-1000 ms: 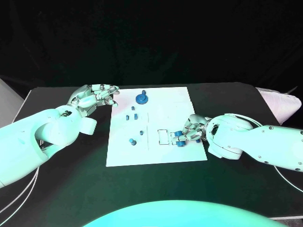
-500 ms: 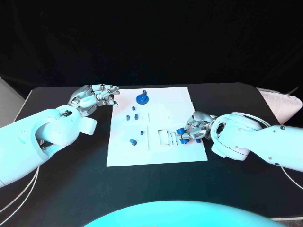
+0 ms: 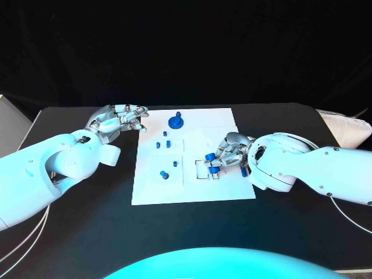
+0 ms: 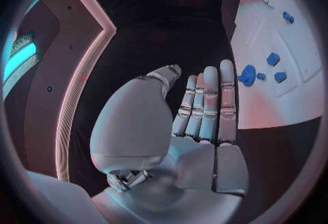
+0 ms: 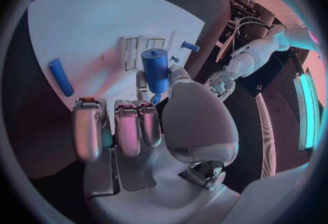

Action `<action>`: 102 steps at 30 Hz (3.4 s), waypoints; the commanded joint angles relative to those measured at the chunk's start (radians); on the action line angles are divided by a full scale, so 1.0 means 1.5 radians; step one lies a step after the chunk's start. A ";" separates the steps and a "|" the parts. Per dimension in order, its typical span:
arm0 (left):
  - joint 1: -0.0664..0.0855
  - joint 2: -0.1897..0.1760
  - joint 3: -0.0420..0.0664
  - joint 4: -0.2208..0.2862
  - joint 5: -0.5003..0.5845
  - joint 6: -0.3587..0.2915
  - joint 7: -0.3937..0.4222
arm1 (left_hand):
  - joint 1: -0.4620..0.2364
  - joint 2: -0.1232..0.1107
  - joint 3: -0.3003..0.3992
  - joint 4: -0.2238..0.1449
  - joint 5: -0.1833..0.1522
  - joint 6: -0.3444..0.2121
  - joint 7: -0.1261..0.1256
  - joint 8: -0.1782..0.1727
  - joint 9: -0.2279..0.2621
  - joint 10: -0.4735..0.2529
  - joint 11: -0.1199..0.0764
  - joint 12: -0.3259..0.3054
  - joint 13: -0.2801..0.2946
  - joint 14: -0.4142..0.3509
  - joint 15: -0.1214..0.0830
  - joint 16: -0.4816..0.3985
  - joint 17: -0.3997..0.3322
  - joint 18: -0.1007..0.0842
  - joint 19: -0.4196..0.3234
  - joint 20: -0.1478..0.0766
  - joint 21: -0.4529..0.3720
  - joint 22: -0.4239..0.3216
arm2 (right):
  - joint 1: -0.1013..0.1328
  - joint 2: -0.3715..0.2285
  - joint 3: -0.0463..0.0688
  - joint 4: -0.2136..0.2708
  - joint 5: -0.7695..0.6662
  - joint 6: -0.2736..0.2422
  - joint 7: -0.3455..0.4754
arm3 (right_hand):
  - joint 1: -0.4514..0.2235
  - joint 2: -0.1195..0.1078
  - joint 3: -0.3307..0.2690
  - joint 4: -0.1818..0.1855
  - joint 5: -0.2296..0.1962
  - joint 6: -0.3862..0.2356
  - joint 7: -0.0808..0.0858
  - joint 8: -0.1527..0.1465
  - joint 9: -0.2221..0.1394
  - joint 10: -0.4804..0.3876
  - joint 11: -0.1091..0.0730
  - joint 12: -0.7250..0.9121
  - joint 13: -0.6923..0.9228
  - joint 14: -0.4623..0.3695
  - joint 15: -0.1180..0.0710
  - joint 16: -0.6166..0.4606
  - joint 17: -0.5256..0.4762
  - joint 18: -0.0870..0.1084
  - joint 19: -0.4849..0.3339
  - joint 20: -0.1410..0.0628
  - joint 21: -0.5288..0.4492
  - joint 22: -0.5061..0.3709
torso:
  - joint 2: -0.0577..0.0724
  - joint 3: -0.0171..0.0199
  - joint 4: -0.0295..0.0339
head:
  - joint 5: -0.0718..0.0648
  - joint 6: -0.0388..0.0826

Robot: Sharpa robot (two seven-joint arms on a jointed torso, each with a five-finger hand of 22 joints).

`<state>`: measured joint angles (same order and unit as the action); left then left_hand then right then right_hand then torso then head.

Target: Assemble the parts on the task board

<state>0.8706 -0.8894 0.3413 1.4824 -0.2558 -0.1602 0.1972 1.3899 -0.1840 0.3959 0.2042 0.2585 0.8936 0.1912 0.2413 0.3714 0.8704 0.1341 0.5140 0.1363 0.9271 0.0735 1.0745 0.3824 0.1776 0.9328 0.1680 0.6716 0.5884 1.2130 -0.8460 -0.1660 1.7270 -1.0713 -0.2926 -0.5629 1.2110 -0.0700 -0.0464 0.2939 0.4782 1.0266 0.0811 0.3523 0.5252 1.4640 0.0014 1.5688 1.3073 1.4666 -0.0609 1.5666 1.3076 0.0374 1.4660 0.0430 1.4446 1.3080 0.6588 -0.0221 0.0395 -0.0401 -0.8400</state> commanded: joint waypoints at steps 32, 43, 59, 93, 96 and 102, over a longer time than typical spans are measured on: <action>0.000 0.002 0.000 0.003 0.006 -0.001 0.001 | 0.002 0.003 0.001 0.005 -0.004 0.001 0.000 0.002 0.000 -0.005 0.002 0.003 -0.001 0.003 -0.001 -0.003 -0.001 0.003 0.006 0.000 -0.004 -0.001 | -0.006 0.057 -0.006 -0.055 -0.067 0.072 -0.016 | -0.088 -0.011 -0.029 0.001 -0.163 0.002 -0.008 0.019 0.016 0.063 -0.004 -0.011 0.166 0.069 -0.005 0.003 0.175 -0.008 0.052 -0.005 -0.011 0.151 | 0.002 0.0019 -0.0008 | 0.008 -0.008; 0.000 0.001 0.000 0.004 0.006 -0.002 0.001 | 0.002 0.003 0.001 0.005 -0.004 0.001 0.000 0.002 0.000 -0.005 0.002 0.003 -0.001 0.003 -0.001 -0.003 -0.001 0.003 0.006 0.000 -0.004 -0.001 | -0.011 0.065 -0.006 -0.063 -0.075 0.064 -0.014 | -0.134 -0.047 -0.041 0.003 -0.254 -0.007 -0.006 0.026 0.022 0.056 -0.002 -0.022 0.158 0.069 -0.003 0.003 0.175 -0.007 0.051 -0.003 -0.017 0.150 | 0.002 0.0021 -0.0005 | 0.010 -0.008; 0.000 0.000 0.000 0.004 0.006 -0.002 0.001 | 0.004 0.003 -0.001 0.007 -0.004 0.001 -0.001 0.002 0.000 -0.006 0.002 0.003 -0.001 0.002 -0.001 -0.004 -0.001 0.003 0.006 0.000 -0.006 -0.002 | -0.017 0.031 -0.006 -0.017 -0.070 -0.002 0.010 | -0.102 -0.035 -0.046 0.002 -0.249 0.002 -0.011 0.040 0.029 0.061 -0.006 -0.015 0.164 0.069 -0.006 0.003 0.175 -0.010 0.056 -0.005 0.002 0.156 | 0.002 0.0031 -0.0012 | 0.012 -0.006; 0.000 0.001 0.000 0.001 0.006 -0.003 -0.002 | 0.007 0.005 -0.001 0.009 -0.003 0.001 0.000 0.002 0.000 -0.006 0.002 0.004 -0.002 0.002 -0.001 -0.004 -0.001 0.003 0.008 0.000 -0.008 -0.003 | -0.028 0.018 -0.005 -0.004 -0.088 -0.001 0.013 | 0.106 -0.022 0.033 -0.004 -0.217 0.018 -0.033 0.081 0.042 0.068 -0.025 -0.004 0.172 0.069 -0.023 0.003 0.175 -0.014 0.060 -0.020 0.025 0.161 | 0.002 0.0015 -0.0009 | 0.011 -0.009; 0.000 0.001 0.000 0.001 0.006 -0.003 -0.002 | 0.007 0.005 -0.001 0.009 -0.003 0.001 0.000 0.002 0.000 -0.006 0.002 0.004 -0.002 0.002 -0.001 -0.004 -0.001 0.003 0.008 0.000 -0.008 -0.003 | -0.028 0.017 -0.005 -0.005 -0.093 -0.002 0.011 | 0.108 -0.022 0.035 -0.004 -0.217 0.018 -0.033 0.082 0.042 0.069 -0.026 -0.003 0.172 0.069 -0.023 0.003 0.175 -0.014 0.060 -0.020 0.025 0.161 | 0.002 0.0019 -0.0018 | 0.012 -0.009; 0.000 0.001 0.000 0.001 0.006 -0.003 -0.003 | 0.007 0.005 -0.001 0.009 -0.003 0.001 0.000 0.002 0.000 -0.006 0.002 0.004 -0.002 0.002 -0.001 -0.004 -0.001 0.003 0.008 0.000 -0.008 -0.003 | -0.029 0.016 -0.005 0.000 -0.096 -0.020 0.014 | 0.103 -0.028 0.036 -0.001 -0.214 0.021 -0.032 0.083 0.041 0.070 -0.026 0.000 0.175 0.069 -0.023 0.003 0.175 -0.015 0.061 -0.021 0.030 0.162 | 0.002 0.0033 -0.0005 | 0.012 -0.009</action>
<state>0.8705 -0.8895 0.3412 1.4825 -0.2520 -0.1655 0.1894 1.3946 -0.1792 0.3947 0.2112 0.2585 0.8936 0.1913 0.2413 0.3713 0.8669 0.1376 0.5140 0.1343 0.9271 0.0735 1.0745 0.3820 0.1777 0.9400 0.1681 0.6647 0.5841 1.1775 -0.8223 -0.1675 1.7245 -1.1954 -0.3298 -0.5393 1.3691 -0.1029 0.0040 0.2907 0.1533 1.0559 0.0371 0.4720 0.5885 1.4661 -0.0330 1.5643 1.3081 1.4667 -0.0898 1.5666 1.3079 0.0266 1.4661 0.0216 1.4835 1.3077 0.6615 -0.0186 0.0381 -0.0217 -0.8540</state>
